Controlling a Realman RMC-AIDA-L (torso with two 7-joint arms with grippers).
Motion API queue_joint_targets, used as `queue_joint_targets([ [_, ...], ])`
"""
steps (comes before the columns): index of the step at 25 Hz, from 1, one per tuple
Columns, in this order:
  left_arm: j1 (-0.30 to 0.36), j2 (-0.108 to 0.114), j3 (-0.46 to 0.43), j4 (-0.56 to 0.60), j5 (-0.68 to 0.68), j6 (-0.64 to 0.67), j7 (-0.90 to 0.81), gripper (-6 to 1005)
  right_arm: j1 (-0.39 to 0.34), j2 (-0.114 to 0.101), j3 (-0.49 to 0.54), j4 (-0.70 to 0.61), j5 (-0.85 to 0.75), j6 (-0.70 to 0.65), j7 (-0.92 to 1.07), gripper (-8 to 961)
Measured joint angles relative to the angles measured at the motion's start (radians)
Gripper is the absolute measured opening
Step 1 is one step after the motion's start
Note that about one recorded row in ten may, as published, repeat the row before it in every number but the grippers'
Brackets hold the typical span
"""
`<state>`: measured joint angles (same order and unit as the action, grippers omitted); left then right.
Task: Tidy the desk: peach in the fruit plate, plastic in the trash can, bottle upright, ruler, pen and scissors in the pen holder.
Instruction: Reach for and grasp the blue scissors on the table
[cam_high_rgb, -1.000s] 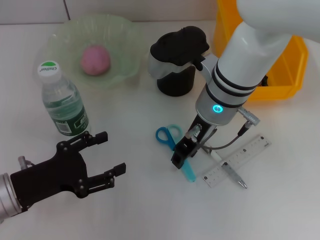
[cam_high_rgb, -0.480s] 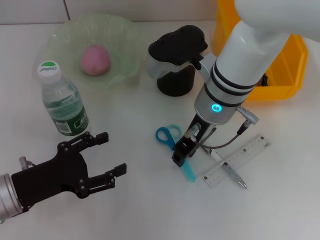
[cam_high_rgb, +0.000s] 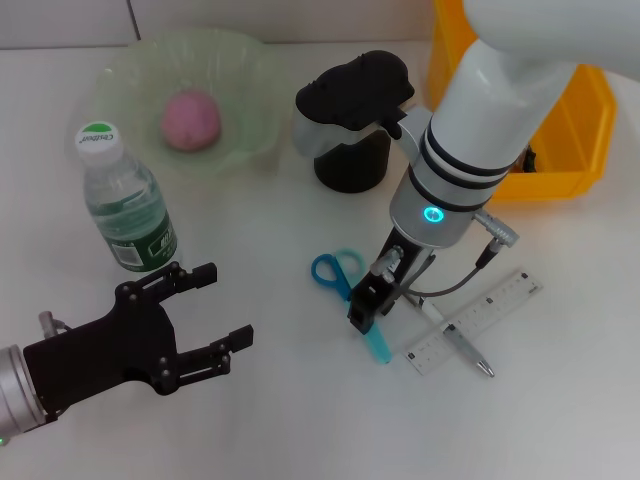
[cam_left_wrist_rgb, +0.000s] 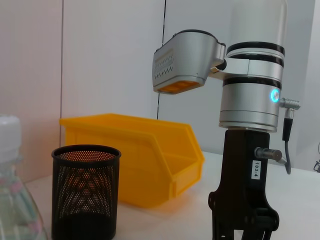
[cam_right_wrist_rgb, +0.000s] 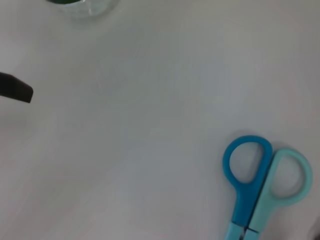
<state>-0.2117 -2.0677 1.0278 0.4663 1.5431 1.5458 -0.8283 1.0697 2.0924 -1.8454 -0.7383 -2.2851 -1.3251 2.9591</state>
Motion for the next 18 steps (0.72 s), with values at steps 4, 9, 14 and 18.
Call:
queue_joint_targets([
  [4,-0.001,0.000,0.000,0.000,0.000,0.000,0.000,832,0.000,0.000,-0.001,0.000,0.012,0.001,0.000,321],
  [9,-0.003,0.000,0.000,0.000,0.000,0.000,0.000,832,0.004,0.000,-0.001,0.000,0.016,0.002,0.000,321],
  [14,-0.003,0.000,0.000,0.000,0.000,0.000,0.000,832,0.005,0.000,-0.002,0.003,0.018,0.007,0.000,320],
  [18,-0.003,0.000,0.000,0.000,0.000,-0.008,0.000,832,0.011,0.000,0.002,0.027,0.026,0.014,0.000,320],
])
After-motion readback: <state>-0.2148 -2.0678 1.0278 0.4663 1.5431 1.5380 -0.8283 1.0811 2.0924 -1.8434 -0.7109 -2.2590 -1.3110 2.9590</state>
